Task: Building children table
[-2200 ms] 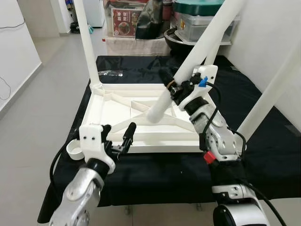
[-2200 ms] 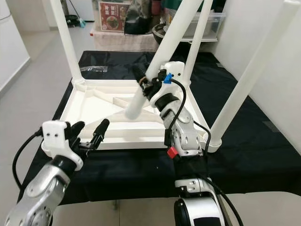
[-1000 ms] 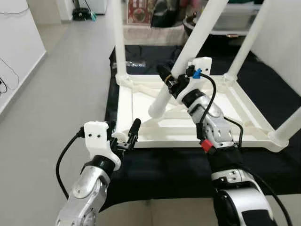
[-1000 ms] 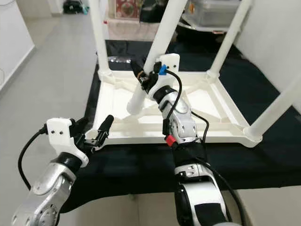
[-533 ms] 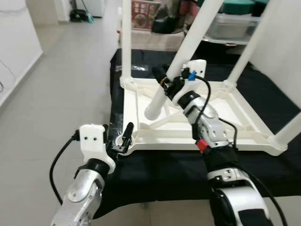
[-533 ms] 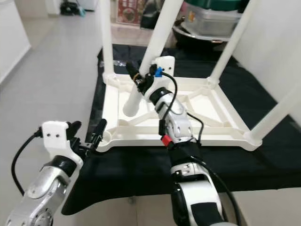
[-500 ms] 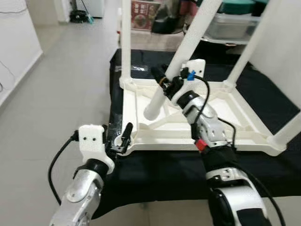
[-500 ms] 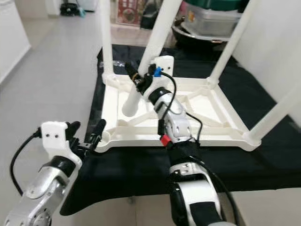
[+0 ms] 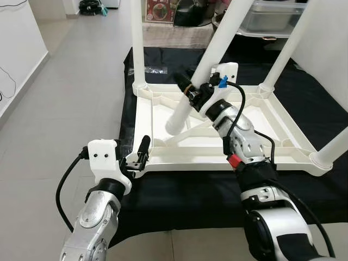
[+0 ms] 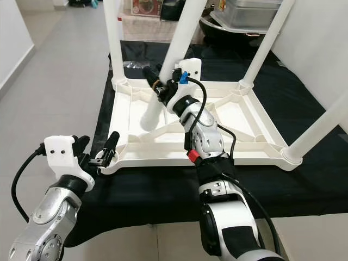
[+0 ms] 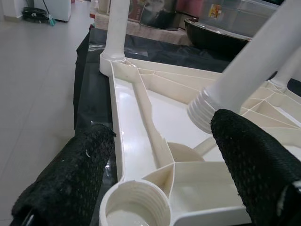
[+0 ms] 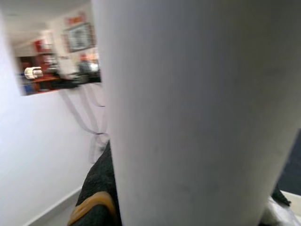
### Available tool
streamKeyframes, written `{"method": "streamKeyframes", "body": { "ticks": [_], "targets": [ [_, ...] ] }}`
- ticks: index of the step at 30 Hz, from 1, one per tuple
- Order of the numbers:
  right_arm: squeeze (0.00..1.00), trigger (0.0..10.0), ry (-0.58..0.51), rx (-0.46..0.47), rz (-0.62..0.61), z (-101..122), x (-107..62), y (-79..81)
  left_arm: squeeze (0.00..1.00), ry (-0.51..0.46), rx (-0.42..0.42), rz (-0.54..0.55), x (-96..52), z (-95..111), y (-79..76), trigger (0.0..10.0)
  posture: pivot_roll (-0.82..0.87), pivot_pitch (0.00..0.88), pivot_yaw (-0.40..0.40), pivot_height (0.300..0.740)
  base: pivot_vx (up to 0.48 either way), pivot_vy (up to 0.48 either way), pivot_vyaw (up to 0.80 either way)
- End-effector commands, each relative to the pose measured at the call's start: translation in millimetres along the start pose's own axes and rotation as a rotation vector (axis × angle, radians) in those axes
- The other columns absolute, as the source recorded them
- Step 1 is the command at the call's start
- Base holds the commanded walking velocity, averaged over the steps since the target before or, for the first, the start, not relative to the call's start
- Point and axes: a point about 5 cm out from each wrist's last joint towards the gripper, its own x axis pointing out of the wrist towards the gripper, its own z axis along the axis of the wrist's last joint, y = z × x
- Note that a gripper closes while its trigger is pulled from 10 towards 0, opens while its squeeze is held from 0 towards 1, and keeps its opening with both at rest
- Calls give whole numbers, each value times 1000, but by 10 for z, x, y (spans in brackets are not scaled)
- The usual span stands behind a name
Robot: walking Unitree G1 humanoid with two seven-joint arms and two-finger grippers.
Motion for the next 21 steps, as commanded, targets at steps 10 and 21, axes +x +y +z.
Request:
{"method": "streamKeyframes", "body": {
  "ticks": [10,21],
  "targets": [
    [0,10000,0,-16,-29,147,135,-157,0,28,-5,-8,-92,-45,-47,10000,47,91,-98,740,0,0,521],
    [0,10000,-4,-42,-99,202,144,-258,0,53,-10,-11,-127,-81,-79,10000,45,106,-94,740,0,0,786]
  ]
}}
